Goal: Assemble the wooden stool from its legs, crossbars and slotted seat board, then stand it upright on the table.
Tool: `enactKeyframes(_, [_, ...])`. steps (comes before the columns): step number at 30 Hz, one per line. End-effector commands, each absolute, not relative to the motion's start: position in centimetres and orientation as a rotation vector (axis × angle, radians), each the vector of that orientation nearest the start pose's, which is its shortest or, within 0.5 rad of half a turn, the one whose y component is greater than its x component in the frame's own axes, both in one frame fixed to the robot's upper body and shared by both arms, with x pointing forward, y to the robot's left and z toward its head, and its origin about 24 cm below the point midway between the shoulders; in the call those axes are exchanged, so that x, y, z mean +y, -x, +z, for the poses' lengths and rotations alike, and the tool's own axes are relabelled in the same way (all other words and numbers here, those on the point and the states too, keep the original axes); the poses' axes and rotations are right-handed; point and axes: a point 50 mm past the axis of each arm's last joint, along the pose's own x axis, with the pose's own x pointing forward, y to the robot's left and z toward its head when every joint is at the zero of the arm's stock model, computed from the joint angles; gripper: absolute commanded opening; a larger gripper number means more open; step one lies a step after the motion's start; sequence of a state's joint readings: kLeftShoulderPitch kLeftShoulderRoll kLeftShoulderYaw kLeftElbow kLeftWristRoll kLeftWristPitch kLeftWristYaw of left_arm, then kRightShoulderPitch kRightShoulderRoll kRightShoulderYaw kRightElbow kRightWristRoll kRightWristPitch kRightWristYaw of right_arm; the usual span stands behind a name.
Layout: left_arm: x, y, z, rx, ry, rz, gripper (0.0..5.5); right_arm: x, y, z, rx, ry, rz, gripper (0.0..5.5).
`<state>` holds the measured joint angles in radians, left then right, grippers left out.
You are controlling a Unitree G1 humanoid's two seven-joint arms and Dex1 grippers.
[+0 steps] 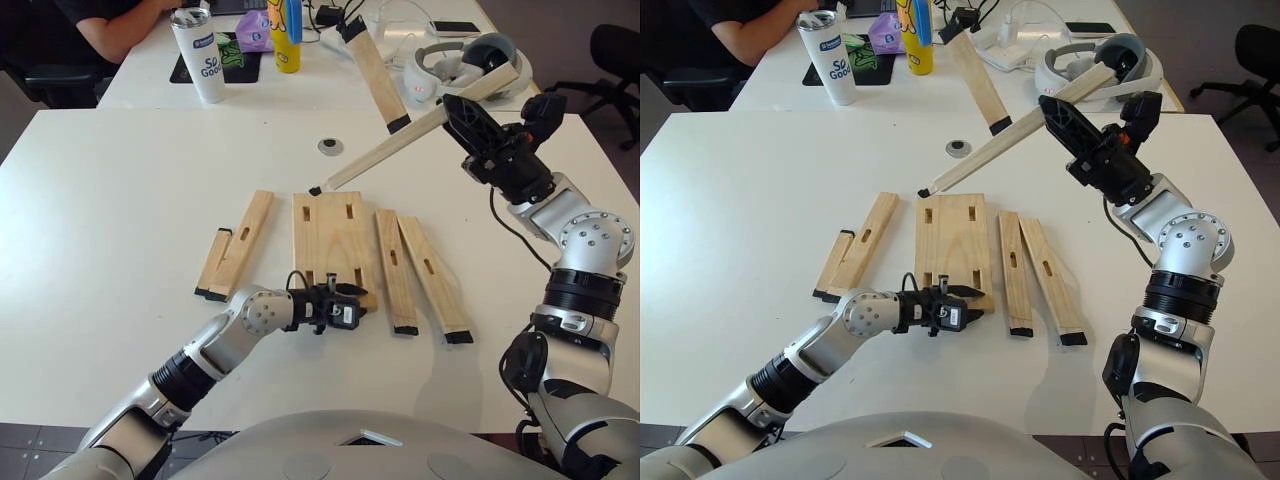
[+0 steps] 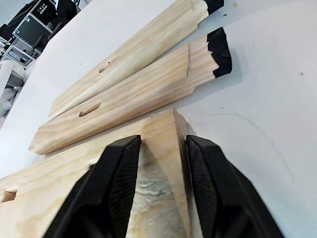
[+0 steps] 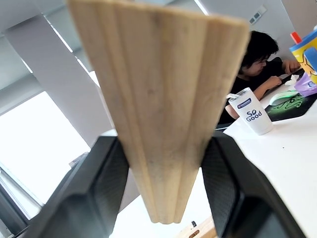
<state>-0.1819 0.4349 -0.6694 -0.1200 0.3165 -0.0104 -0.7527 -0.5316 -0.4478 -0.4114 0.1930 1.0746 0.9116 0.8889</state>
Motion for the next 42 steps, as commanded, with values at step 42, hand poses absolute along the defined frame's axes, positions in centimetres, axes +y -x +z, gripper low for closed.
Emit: enactKeyframes(42, [20.7, -26.3, 15.9, 0.06, 0.103, -0.9, 1.73, -20.5, -28.5, 15.6, 0.143, -0.216, 1.394, 2.05])
